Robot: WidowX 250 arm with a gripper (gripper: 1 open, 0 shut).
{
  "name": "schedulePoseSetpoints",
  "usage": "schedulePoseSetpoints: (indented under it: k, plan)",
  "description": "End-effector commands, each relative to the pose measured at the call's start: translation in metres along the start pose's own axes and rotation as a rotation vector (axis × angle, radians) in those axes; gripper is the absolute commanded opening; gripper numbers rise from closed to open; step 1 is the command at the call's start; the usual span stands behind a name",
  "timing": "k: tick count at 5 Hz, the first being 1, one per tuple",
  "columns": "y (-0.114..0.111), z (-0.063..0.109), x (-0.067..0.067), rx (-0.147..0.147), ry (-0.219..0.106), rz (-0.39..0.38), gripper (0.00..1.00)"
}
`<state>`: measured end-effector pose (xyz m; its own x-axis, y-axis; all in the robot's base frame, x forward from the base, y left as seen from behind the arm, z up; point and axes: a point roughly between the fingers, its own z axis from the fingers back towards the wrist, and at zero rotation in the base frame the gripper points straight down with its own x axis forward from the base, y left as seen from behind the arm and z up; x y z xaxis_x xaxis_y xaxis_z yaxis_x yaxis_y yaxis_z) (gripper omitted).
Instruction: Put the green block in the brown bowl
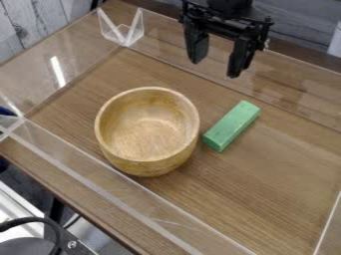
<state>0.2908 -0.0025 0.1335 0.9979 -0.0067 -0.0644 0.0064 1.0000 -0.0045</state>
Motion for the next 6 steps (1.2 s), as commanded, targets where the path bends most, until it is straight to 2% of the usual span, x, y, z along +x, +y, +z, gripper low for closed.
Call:
schedulePoseSetpoints:
  k: [1, 2, 3, 4, 6]
  plan:
    - [-0.004, -0.018, 0.001, 0.005, 0.018, -0.014, 1.00]
    - [-0.010, -0.043, -0.001, 0.011, 0.031, -0.045, 1.00]
    - [-0.015, -0.063, 0.001, 0.014, 0.027, -0.074, 1.00]
    - [-0.019, -0.073, 0.007, 0.016, 0.032, -0.095, 1.00]
    - [-0.024, -0.098, 0.014, 0.033, 0.068, -0.108, 1.00]
